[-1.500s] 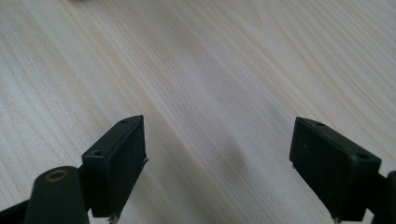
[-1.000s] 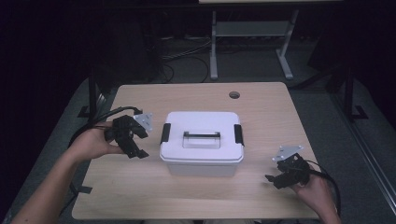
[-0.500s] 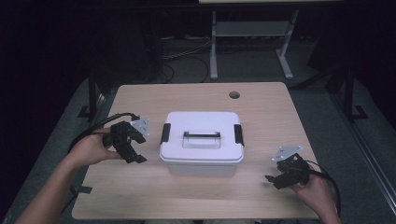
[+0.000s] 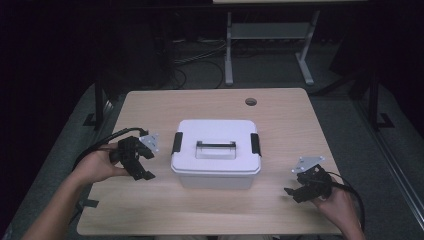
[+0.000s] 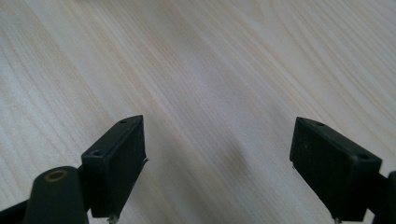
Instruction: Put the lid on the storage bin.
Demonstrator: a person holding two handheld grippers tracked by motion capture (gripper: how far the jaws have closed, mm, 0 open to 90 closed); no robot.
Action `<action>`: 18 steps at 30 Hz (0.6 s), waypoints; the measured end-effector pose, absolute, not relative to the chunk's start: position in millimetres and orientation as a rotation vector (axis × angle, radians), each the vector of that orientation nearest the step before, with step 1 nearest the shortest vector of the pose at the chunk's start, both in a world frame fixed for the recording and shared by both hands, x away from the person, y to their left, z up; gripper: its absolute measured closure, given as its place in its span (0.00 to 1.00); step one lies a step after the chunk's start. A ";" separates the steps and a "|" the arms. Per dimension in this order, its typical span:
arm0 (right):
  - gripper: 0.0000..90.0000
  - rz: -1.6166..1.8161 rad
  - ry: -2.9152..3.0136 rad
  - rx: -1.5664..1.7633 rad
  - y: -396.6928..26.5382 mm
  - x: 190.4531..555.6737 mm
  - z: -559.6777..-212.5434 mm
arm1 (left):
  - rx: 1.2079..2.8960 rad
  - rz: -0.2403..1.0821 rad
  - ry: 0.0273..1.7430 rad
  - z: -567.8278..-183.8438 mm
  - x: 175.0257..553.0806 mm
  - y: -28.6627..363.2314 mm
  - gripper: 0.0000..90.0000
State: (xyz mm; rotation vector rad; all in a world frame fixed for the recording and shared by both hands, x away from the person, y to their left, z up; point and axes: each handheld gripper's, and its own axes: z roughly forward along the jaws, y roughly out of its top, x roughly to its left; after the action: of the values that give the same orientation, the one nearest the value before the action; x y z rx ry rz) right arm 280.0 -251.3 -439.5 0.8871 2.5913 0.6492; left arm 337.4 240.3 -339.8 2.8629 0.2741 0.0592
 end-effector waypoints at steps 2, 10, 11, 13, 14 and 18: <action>0.20 0.649 2.591 0.888 -251.2 279.8 -439.5 | 2.863 0.053 0.277 -341.9 337.0 241.0 0.32; 0.20 0.647 2.592 0.887 -250.9 279.8 -439.7 | 2.876 0.040 0.282 -352.4 334.5 244.3 0.32; 0.20 0.647 2.593 0.888 -250.8 279.8 -439.8 | 2.873 0.041 0.280 -354.6 333.8 244.9 0.31; 0.20 0.647 2.593 0.887 -250.8 279.7 -439.9 | 2.875 0.040 0.282 -357.2 333.1 245.5 0.32; 0.20 0.647 2.594 0.888 -250.8 279.7 -439.9 | 2.875 0.035 0.283 -358.7 332.9 245.7 0.31; 0.20 0.647 2.594 0.888 -250.6 279.7 -440.2 | 2.890 0.034 0.293 -364.0 332.7 246.5 0.31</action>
State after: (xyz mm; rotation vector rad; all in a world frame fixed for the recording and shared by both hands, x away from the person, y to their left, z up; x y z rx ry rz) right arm 279.7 -250.6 -440.2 0.8877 2.5940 0.6466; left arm 332.7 246.5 -364.0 2.8899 0.2932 0.0336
